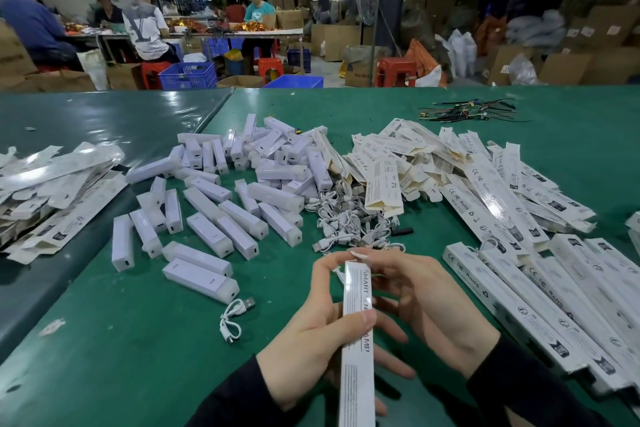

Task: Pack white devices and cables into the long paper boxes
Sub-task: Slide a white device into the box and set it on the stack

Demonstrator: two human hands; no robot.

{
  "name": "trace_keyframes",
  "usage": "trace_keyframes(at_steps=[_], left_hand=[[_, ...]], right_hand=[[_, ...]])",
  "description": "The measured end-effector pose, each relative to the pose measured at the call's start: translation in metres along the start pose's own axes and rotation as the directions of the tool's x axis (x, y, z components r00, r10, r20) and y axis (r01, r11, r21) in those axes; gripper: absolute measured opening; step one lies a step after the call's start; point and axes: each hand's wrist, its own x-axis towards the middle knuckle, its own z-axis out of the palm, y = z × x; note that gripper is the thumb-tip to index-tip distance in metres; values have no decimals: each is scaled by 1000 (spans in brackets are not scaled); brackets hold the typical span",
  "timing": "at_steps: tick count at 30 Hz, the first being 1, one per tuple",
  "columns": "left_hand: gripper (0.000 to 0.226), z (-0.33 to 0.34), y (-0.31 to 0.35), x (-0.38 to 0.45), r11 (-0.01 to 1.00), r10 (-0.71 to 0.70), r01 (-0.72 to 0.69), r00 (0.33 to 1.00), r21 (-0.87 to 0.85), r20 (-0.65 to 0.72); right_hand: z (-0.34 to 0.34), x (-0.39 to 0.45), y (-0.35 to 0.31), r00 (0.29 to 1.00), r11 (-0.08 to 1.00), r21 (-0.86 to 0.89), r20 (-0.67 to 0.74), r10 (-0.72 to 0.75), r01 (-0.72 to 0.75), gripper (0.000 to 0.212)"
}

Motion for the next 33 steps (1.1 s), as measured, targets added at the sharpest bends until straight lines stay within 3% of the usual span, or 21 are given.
trace_keyframes(at_steps=[3,8,18,23,27,31,33], left_hand=[[43,0,0,0,1000,18,-18,1000,21,-1],[78,-1,1,-3,998,23,-24,1000,62,20],[83,-9,0,-3,996,33,-38,998,84,59],[85,-13,2,-3,997,24,-26,999,77,22],[76,-14,7,-7,998,-4,5,1000,-62,14],[69,-17,13,-3,993,-80,76,996,-88,-43],[61,-23,16,-1,990,-118,112,991,-90,-61]], right_hand=[[0,-1,-1,1000,1000,14,-11,3,-3,21],[-3,1,1,1000,999,-49,-14,23,-24,19],[-2,2,2,999,996,-83,-41,12,-15,17],[1,0,3,989,968,-206,-21,-147,140,21],[0,-1,8,931,876,-327,44,-362,355,20],[-3,0,10,894,801,-412,91,-439,435,13],[-5,0,8,868,749,-450,149,-474,486,27]])
